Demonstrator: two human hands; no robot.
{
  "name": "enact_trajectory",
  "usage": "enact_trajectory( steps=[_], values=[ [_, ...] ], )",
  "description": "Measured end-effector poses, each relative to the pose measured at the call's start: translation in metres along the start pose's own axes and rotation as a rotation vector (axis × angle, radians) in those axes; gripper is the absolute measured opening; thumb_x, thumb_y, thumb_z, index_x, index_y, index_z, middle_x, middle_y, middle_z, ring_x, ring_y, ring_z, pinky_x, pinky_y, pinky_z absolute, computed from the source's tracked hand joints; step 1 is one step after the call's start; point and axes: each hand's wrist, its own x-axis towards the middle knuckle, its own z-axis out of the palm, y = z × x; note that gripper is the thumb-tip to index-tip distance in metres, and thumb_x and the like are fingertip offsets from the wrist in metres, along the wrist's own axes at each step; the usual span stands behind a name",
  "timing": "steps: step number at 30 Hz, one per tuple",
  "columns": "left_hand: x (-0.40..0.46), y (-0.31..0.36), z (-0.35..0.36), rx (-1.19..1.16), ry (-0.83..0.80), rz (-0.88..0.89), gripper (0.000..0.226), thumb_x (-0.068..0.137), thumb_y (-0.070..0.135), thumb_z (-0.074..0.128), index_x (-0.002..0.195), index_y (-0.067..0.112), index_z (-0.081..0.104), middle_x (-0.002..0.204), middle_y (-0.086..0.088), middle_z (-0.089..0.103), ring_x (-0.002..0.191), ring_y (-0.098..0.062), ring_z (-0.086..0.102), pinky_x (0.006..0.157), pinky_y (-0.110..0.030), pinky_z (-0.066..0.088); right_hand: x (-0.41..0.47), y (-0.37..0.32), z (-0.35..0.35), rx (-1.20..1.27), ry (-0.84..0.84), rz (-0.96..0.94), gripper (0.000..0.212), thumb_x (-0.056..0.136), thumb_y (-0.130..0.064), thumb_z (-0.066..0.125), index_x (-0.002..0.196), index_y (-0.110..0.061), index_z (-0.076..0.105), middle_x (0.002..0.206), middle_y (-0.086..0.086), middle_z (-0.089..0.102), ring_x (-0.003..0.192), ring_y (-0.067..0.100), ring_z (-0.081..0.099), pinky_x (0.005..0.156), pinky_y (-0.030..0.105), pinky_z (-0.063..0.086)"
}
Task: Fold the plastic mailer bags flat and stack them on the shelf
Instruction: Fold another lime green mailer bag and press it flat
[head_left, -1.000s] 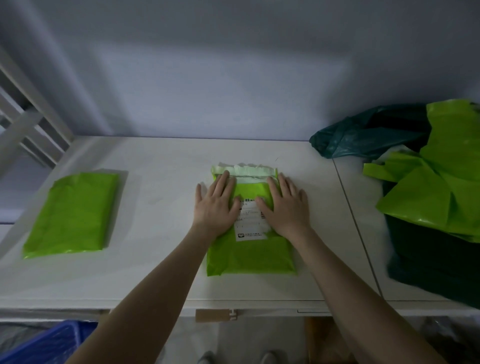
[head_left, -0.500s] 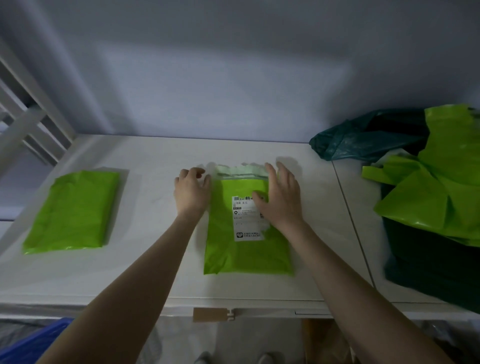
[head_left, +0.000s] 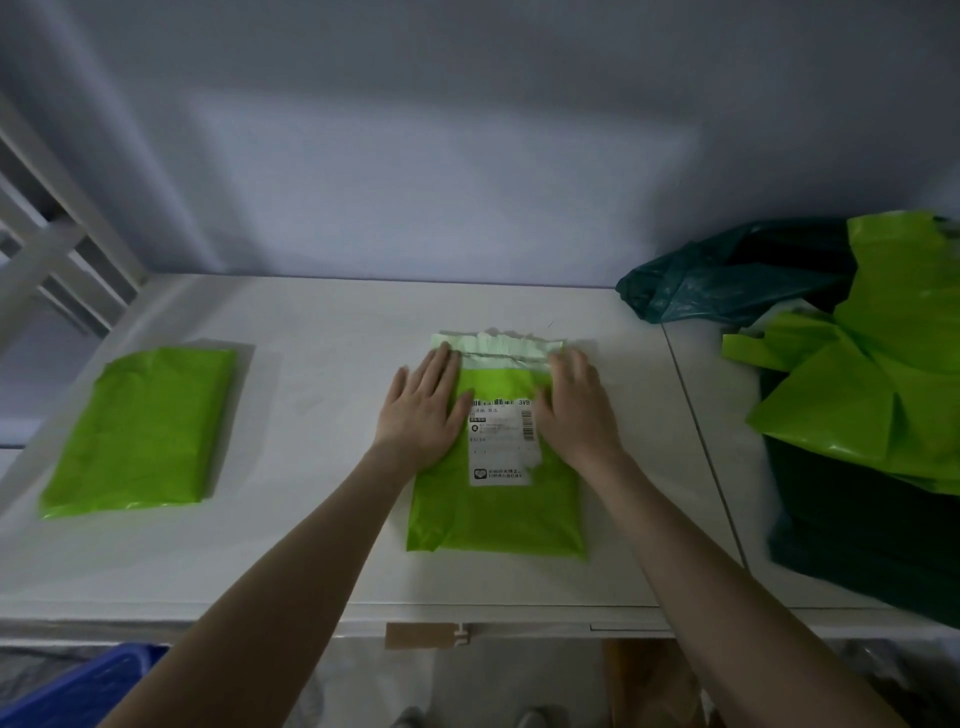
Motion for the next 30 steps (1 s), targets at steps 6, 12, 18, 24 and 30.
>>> enact_trajectory(
  steps=[6, 12, 18, 24, 30],
  values=[
    [0.0, 0.008, -0.015, -0.258, 0.149, -0.083, 0.063, 0.086, 0.045, 0.028, 0.145, 0.022, 0.031, 0.157, 0.007, 0.017, 0.145, -0.013, 0.011, 0.116, -0.038, 0.004, 0.02, 0.021, -0.01, -0.001, 0.084, 0.118, 0.025, 0.092, -0.021, 0.049, 0.11, -0.004, 0.055, 0.116, 0.015, 0.051, 0.112, 0.032, 0.043, 0.086, 0.039, 0.038],
    [0.017, 0.053, -0.023, -0.026, -0.021, 0.168, 0.058, 0.099, 0.039, 0.027, 0.151, 0.018, 0.01, 0.159, 0.005, -0.002, 0.146, -0.012, -0.004, 0.117, -0.038, -0.005, 0.038, 0.011, -0.008, 0.048, 0.111, 0.116, 0.022, 0.09, -0.022, 0.057, 0.093, -0.001, 0.063, 0.1, 0.016, 0.058, 0.096, 0.031, 0.052, 0.079, 0.037, 0.045],
    [0.024, 0.076, -0.011, 0.102, -0.172, 0.182, 0.054, 0.102, 0.039, 0.015, 0.151, 0.022, 0.003, 0.159, 0.006, -0.005, 0.146, -0.015, -0.005, 0.115, -0.049, -0.003, 0.037, 0.009, -0.002, -0.148, 0.159, 0.021, 0.02, 0.095, -0.006, 0.043, 0.092, 0.003, 0.06, 0.097, 0.018, 0.06, 0.091, 0.03, 0.055, 0.071, 0.032, 0.04],
    [0.02, 0.075, -0.005, 0.106, -0.147, 0.176, 0.055, 0.102, 0.04, 0.017, 0.151, 0.022, 0.001, 0.159, 0.007, -0.006, 0.146, -0.016, -0.007, 0.115, -0.053, 0.001, 0.034, 0.018, 0.0, 0.076, 0.145, 0.086, 0.018, 0.095, -0.011, 0.046, 0.094, 0.003, 0.057, 0.097, 0.019, 0.06, 0.09, 0.032, 0.055, 0.073, 0.033, 0.038],
    [0.02, 0.075, -0.001, 0.122, -0.165, 0.183, 0.056, 0.101, 0.041, 0.015, 0.15, 0.022, -0.007, 0.158, 0.006, -0.013, 0.145, -0.017, -0.013, 0.115, -0.054, -0.002, 0.042, 0.022, -0.012, 0.142, 0.001, -0.033, 0.028, 0.089, 0.003, 0.039, 0.109, -0.007, 0.057, 0.107, 0.016, 0.051, 0.093, 0.031, 0.052, 0.077, 0.034, 0.041]
  ],
)
